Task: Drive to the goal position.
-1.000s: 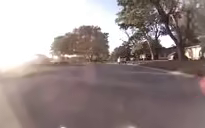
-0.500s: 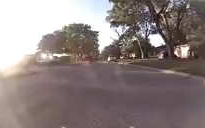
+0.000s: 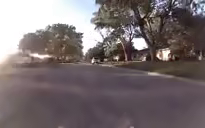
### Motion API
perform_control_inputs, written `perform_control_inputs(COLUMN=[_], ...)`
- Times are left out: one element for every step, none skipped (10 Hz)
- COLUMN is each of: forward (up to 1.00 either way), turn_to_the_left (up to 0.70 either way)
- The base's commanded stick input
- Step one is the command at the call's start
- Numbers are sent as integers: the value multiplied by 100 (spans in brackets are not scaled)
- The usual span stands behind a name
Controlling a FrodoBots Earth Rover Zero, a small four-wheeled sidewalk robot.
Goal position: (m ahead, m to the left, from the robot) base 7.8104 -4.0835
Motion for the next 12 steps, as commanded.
perform_control_inputs(forward=[100, 100, 100, 100, 100, 100, 100, 100, 100, 100, 100, 100], turn_to_the_left=[0, 0, 0, 0, 0, 0, 0, 0, 4, 11, 11, 8])
